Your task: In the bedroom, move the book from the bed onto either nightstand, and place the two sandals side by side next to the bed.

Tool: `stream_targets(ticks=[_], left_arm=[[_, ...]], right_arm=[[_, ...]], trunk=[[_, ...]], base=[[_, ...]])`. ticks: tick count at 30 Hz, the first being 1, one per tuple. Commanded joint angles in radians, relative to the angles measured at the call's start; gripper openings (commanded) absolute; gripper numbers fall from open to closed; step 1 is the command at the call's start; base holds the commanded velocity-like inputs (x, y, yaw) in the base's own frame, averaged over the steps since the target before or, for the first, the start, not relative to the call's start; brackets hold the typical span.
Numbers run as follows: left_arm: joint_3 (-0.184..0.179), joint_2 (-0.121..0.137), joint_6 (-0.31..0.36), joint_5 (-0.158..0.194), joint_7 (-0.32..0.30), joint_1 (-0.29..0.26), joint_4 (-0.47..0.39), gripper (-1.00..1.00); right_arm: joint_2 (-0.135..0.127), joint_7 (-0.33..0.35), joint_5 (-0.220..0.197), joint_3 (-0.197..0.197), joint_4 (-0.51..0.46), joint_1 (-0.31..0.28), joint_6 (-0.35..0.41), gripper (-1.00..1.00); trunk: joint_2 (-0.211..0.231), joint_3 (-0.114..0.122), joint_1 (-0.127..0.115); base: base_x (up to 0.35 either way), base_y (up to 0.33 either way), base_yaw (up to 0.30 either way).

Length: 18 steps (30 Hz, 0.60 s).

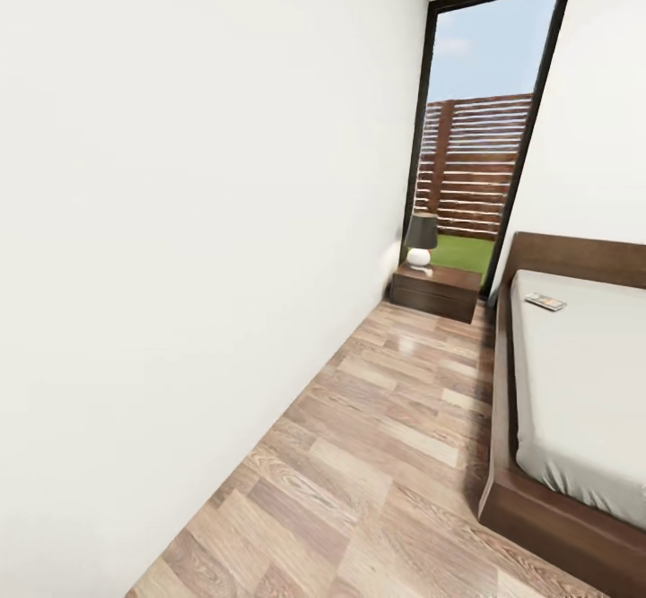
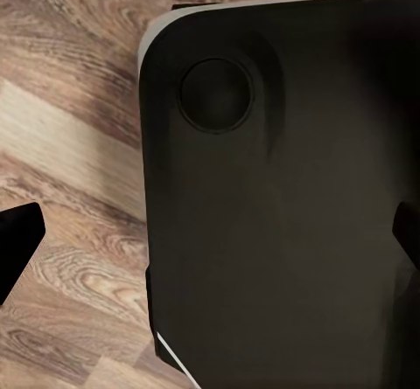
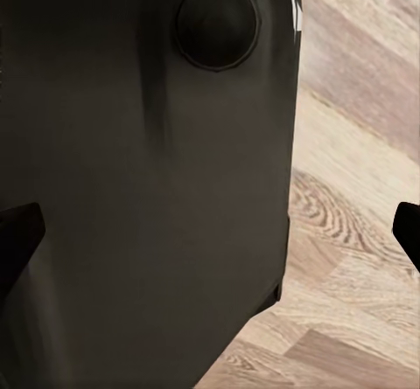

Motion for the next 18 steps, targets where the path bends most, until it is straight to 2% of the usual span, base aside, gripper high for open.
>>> stream_targets(ticks=[1, 8, 18], left_arm=[[-0.001, 0.000, -0.001, -0.001, 0.000, 0.000, -0.002, 1.00], [0.000, 0.000, -0.003, 0.000, 0.001, 0.001, -0.002, 1.00], [0.000, 0.000, -0.043, 0.002, 0.004, 0.000, -0.021, 1.00]], right_arm=[[0.000, 0.000, -0.001, 0.000, -0.001, 0.000, 0.000, 1.00], [0.001, 0.000, -0.001, 0.000, -0.002, 0.000, 0.000, 1.00], [0.001, 0.000, -0.001, -0.001, -0.006, 0.000, 0.000, 1.00]], trunk=[[0.000, -0.001, 0.000], [0.000, -0.001, 0.000], [0.000, -0.001, 0.000]], base=[[0.000, 0.000, -0.147], [0.000, 0.000, -0.056], [0.000, 0.000, -0.006]])
